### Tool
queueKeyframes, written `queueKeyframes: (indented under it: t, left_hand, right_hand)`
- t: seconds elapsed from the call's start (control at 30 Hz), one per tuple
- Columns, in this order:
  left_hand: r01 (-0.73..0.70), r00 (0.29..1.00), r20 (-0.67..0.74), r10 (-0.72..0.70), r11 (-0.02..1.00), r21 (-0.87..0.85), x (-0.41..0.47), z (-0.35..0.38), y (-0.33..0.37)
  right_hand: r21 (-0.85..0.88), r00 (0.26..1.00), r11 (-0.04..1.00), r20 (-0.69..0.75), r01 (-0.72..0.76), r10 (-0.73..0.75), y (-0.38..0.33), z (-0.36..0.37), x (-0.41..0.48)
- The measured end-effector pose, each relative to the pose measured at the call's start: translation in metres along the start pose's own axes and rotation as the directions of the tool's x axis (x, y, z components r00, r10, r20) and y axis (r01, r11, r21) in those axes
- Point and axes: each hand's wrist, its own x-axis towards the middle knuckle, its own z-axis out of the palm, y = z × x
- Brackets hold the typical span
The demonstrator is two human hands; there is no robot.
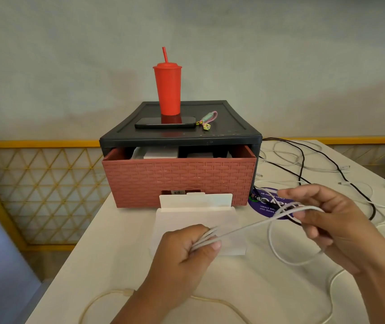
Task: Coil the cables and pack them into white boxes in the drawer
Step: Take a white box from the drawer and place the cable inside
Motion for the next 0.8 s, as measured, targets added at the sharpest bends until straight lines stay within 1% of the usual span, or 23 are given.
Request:
queueKeyframes:
  t: [0.07,0.1,0.13,0.2,0.27,0.37,0.43,0.5,0.57,0.67,0.73,0.8]
  left_hand:
    - [0.086,0.996,-0.019,-0.091,0.981,-0.174,0.003,-0.005,0.006]
    - [0.146,0.987,-0.025,-0.159,0.949,-0.279,0.005,-0.007,0.009]
    - [0.204,0.973,-0.017,-0.23,0.89,-0.408,0.007,-0.01,0.011]
    - [0.286,0.938,0.037,-0.344,0.71,-0.644,0.009,-0.014,0.013]
    - [0.316,0.915,0.096,-0.393,0.547,-0.775,0.009,-0.016,0.014]
    - [0.316,0.887,0.135,-0.441,0.368,-0.875,0.009,-0.018,0.014]
    - [0.313,0.871,0.156,-0.466,0.282,-0.907,0.01,-0.02,0.012]
    - [0.321,0.862,0.191,-0.469,0.215,-0.922,0.011,-0.019,0.011]
    - [0.331,0.855,0.233,-0.464,0.142,-0.933,0.012,-0.017,0.008]
    - [0.348,0.841,0.279,-0.463,0.069,-0.935,0.011,-0.014,0.005]
    - [0.331,0.844,0.286,-0.454,0.022,-0.943,0.012,-0.014,0.004]
    - [0.283,0.857,0.261,-0.444,-0.018,-0.959,0.012,-0.015,0.002]
  right_hand:
    - [0.101,0.999,0.995,0.042,0.024,-0.028,-0.004,-0.004,-0.002]
    - [0.14,0.999,0.99,0.04,0.029,-0.035,-0.005,-0.007,-0.002]
    - [0.164,0.999,0.986,0.033,0.031,-0.037,-0.005,-0.009,-0.002]
    - [0.155,0.999,0.988,0.02,0.027,-0.031,-0.005,-0.011,-0.001]
    - [0.074,1.0,0.997,-0.009,0.026,-0.026,-0.003,-0.01,0.001]
    - [-0.091,0.999,0.996,-0.05,0.003,-0.008,0.0,-0.005,0.003]
    - [-0.158,0.996,0.987,-0.092,-0.008,-0.006,0.0,-0.004,0.002]
    - [-0.283,0.991,0.959,-0.133,-0.01,-0.029,-0.001,-0.002,0.0]
    - [-0.415,0.987,0.909,-0.157,-0.033,-0.036,-0.002,-0.001,0.0]
    - [-0.563,0.978,0.825,-0.195,-0.049,-0.075,0.003,-0.003,0.002]
    - [-0.631,0.98,0.774,-0.18,-0.049,-0.084,0.005,-0.002,0.003]
    - [-0.691,0.99,0.722,-0.122,-0.038,-0.065,0.009,0.001,0.005]
